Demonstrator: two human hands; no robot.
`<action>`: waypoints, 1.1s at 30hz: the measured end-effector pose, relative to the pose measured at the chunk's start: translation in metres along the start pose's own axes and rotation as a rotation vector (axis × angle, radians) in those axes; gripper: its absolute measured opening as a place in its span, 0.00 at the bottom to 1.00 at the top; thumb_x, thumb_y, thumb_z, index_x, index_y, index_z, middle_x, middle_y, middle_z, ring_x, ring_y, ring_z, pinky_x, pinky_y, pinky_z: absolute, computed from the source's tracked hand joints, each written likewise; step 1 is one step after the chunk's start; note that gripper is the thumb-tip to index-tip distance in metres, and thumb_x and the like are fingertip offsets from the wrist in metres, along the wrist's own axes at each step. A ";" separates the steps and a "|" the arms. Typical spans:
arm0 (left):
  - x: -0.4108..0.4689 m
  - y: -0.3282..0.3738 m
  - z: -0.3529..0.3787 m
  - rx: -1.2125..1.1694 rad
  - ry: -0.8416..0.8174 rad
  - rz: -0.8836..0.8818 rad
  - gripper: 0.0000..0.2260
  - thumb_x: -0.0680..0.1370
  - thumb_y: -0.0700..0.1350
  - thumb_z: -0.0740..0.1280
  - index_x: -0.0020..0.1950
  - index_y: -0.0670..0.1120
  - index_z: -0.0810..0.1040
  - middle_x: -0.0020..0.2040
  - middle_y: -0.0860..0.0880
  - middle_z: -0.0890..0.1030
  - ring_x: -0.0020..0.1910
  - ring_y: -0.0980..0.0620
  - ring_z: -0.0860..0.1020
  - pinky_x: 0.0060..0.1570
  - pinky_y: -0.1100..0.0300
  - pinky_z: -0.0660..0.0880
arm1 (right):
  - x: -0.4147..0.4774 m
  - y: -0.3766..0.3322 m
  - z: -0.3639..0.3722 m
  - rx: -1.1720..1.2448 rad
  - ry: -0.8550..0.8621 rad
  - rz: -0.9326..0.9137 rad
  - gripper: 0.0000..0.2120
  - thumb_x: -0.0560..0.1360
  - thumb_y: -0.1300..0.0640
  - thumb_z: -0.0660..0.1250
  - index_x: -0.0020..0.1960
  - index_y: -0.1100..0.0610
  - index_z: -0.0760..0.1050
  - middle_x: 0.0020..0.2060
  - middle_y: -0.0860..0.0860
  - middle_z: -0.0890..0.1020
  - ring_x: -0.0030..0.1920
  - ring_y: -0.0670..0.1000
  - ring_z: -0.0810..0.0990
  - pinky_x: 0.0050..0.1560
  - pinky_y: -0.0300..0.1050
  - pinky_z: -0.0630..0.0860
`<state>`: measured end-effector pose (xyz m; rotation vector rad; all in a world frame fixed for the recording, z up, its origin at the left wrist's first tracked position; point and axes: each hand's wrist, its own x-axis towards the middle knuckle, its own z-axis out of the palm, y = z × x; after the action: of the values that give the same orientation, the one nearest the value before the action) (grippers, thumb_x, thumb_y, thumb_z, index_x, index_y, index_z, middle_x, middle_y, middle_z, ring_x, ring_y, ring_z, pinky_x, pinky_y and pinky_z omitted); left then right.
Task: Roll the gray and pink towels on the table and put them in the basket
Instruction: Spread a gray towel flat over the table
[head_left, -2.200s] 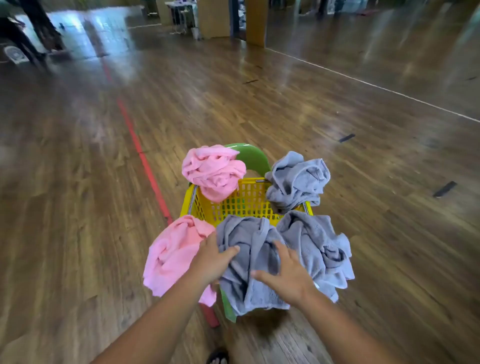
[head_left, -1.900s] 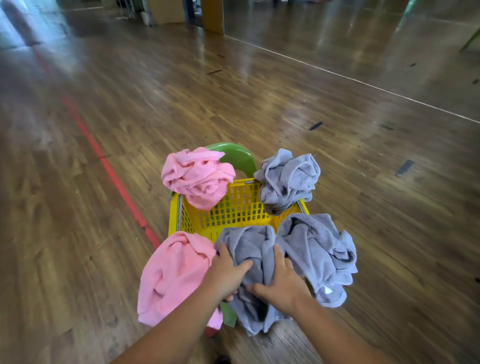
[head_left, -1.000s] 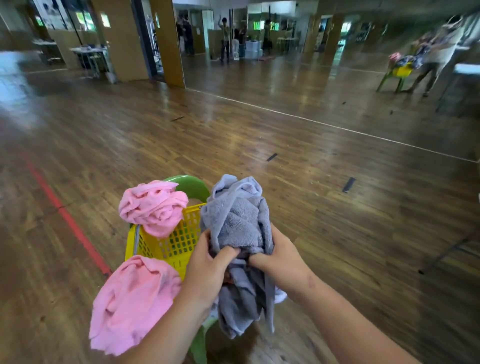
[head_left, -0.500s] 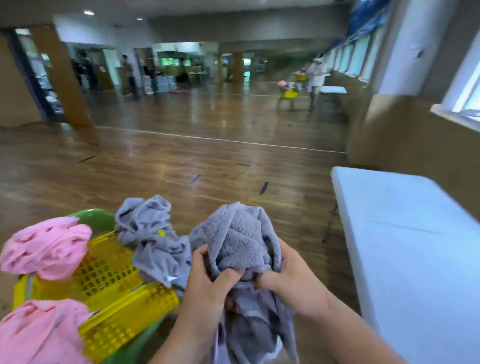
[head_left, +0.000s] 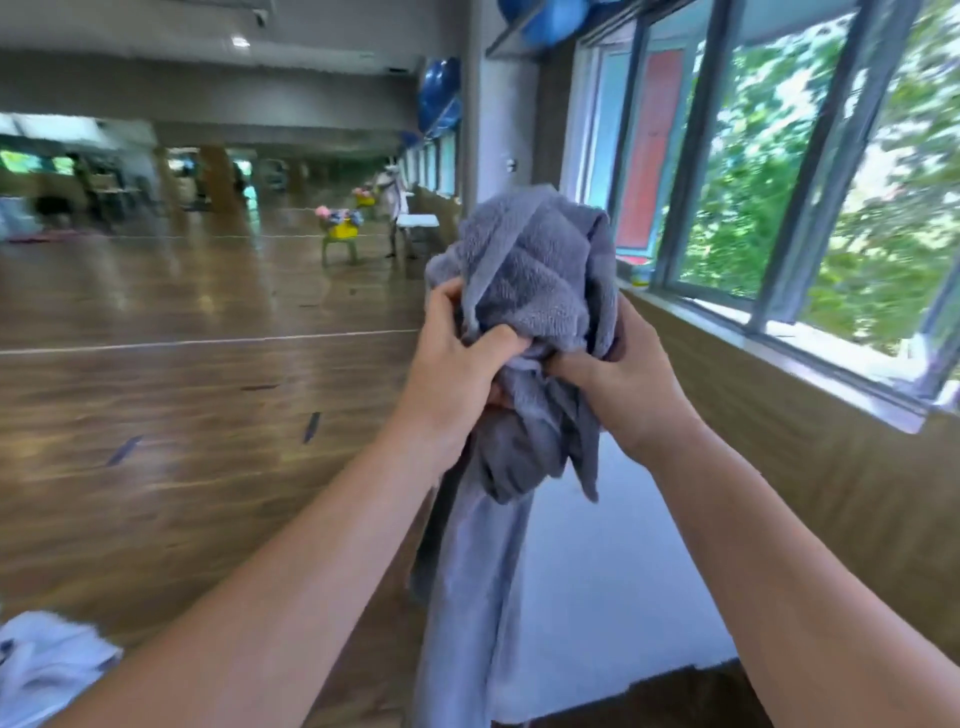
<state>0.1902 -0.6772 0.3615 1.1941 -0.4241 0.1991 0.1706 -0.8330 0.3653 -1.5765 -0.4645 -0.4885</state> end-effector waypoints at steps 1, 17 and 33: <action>0.015 -0.004 0.021 -0.009 -0.027 0.023 0.22 0.68 0.35 0.68 0.61 0.44 0.71 0.50 0.44 0.82 0.52 0.45 0.81 0.57 0.43 0.79 | 0.009 -0.001 -0.021 -0.019 0.027 -0.014 0.24 0.70 0.75 0.70 0.63 0.60 0.73 0.54 0.55 0.84 0.54 0.54 0.83 0.51 0.50 0.80; 0.125 -0.227 0.118 0.441 -0.008 -0.146 0.17 0.82 0.38 0.57 0.55 0.56 0.81 0.33 0.55 0.77 0.35 0.52 0.74 0.38 0.53 0.73 | 0.087 0.191 -0.259 -0.225 -0.144 0.347 0.08 0.74 0.63 0.66 0.51 0.60 0.79 0.48 0.62 0.83 0.49 0.57 0.83 0.53 0.60 0.79; 0.145 -0.320 -0.035 1.348 -0.422 -0.392 0.10 0.70 0.55 0.75 0.40 0.56 0.74 0.38 0.57 0.79 0.39 0.58 0.76 0.37 0.57 0.72 | 0.067 0.318 -0.372 -1.239 -0.496 0.427 0.08 0.67 0.55 0.71 0.42 0.45 0.75 0.39 0.40 0.79 0.41 0.45 0.77 0.40 0.45 0.75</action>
<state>0.4472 -0.7706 0.1379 2.6402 -0.3974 -0.1650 0.3941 -1.2234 0.1611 -2.9382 -0.1374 0.0172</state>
